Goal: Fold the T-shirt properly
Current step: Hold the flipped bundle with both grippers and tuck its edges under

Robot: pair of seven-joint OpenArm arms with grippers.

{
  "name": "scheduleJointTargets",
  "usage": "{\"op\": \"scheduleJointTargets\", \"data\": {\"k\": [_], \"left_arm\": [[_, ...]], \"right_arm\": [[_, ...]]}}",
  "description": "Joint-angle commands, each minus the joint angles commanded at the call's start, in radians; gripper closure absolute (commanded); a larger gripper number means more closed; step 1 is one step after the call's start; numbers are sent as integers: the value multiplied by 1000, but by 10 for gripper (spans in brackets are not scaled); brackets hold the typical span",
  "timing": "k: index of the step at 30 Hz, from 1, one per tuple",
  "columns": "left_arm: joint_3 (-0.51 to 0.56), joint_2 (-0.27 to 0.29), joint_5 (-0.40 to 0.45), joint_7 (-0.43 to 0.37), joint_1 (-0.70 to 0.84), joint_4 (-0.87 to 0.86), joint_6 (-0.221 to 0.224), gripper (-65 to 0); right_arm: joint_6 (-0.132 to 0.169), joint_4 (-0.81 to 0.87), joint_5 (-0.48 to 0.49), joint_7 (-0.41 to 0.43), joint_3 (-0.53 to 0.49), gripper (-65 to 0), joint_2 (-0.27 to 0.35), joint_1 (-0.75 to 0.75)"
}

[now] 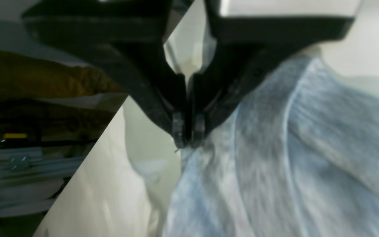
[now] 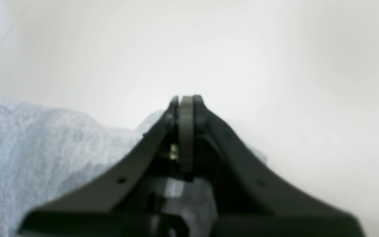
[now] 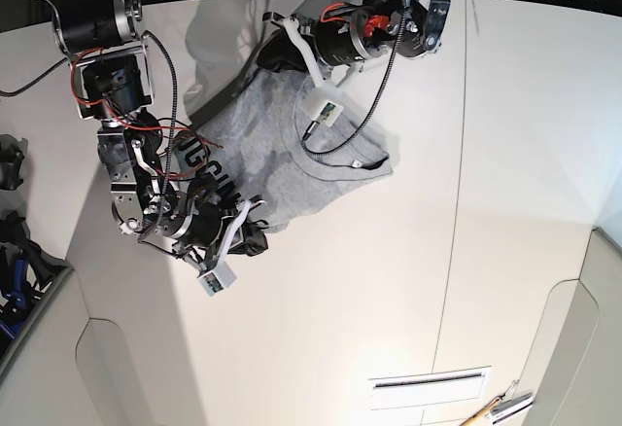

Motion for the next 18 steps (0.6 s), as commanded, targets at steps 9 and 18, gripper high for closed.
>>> {"op": "scheduleJointTargets", "data": {"k": [9, 18], "left_arm": [[-1, -3, 37, 3, -79, -112, 0, -29], [-166, -21, 36, 11, -156, -175, 6, -29]], "right_arm": [[0, 5, 41, -65, 2, 0, 43, -13], [0, 119, 99, -69, 45, 0, 114, -158]]}}
